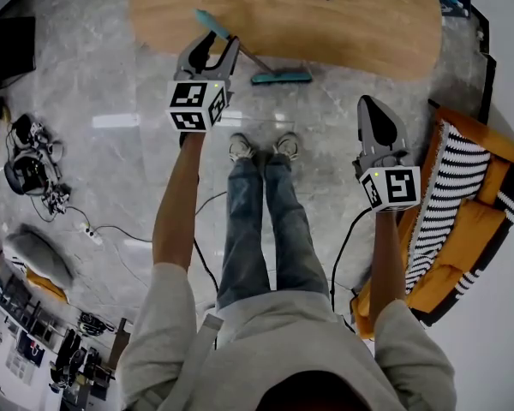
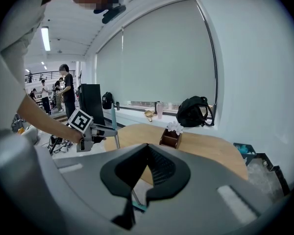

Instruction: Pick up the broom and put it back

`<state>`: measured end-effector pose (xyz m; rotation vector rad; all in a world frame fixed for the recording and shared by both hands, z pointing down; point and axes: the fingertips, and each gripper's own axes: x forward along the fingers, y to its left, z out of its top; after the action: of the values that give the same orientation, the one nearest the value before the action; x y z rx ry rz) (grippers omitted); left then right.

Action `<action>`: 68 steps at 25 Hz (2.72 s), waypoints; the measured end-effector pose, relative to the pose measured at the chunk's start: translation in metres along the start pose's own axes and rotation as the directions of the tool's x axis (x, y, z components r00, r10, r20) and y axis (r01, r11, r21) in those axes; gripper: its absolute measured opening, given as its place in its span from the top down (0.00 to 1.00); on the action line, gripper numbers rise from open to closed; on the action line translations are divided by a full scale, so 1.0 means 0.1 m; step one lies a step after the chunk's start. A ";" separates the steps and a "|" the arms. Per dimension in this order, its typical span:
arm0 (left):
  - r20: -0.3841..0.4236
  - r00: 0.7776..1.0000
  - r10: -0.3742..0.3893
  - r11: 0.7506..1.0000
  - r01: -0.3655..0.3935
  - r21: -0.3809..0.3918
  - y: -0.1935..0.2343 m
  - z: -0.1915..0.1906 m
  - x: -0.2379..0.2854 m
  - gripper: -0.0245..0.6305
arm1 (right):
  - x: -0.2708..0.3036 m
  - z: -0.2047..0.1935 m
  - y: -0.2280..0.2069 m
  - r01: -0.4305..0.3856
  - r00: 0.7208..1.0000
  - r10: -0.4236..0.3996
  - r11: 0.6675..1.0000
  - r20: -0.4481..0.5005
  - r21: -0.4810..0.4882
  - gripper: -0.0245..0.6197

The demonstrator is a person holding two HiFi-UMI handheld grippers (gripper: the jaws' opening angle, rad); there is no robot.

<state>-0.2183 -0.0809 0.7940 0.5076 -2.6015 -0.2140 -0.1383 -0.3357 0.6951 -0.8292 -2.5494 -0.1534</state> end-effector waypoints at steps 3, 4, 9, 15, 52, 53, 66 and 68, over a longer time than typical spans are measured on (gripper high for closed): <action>0.000 1.000 0.010 1.000 -0.010 -0.003 0.02 -0.01 -0.10 0.69 | 0.00 0.03 0.03 0.000 1.000 0.000 1.000 0.004 0.001 0.96; 0.003 1.000 0.017 1.000 -0.017 -0.006 0.03 -0.01 -0.16 0.69 | 0.00 0.04 0.04 0.000 1.000 0.000 1.000 0.005 0.001 0.96; 0.020 0.998 0.057 0.998 -0.057 -0.019 0.03 0.02 -0.52 0.76 | -0.04 0.13 0.05 0.013 1.000 -0.014 1.000 0.022 0.010 0.96; 0.060 0.993 0.102 0.995 -0.103 0.008 -0.03 0.29 -0.98 0.96 | -0.05 0.34 0.11 0.023 0.999 -0.024 1.000 0.049 0.014 0.96; 0.304 0.947 0.103 0.985 -0.140 0.103 -0.96 3.09 -2.64 0.96 | -1.92 2.58 -0.58 0.236 0.914 -0.241 0.970 0.325 0.055 0.96; 0.311 0.945 0.106 0.985 -0.144 0.100 -0.96 3.12 -2.67 0.96 | -1.93 2.60 -0.58 0.236 0.913 -0.240 0.970 0.329 0.054 0.96; 0.341 0.936 0.082 0.984 -0.130 0.119 -1.12 3.24 -2.69 0.96 | -2.03 2.71 -0.52 0.248 0.899 -0.253 0.967 0.358 0.061 0.96; 0.341 0.937 0.080 0.985 -0.128 0.120 -1.14 3.24 -2.70 0.96 | -2.04 2.71 -0.52 0.247 0.899 -0.253 0.967 0.358 0.063 0.96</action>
<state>-0.1184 -0.0610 0.3688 0.4083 -2.9845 -0.0878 -0.1261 -0.4214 0.3633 -0.5589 -2.9999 -0.0610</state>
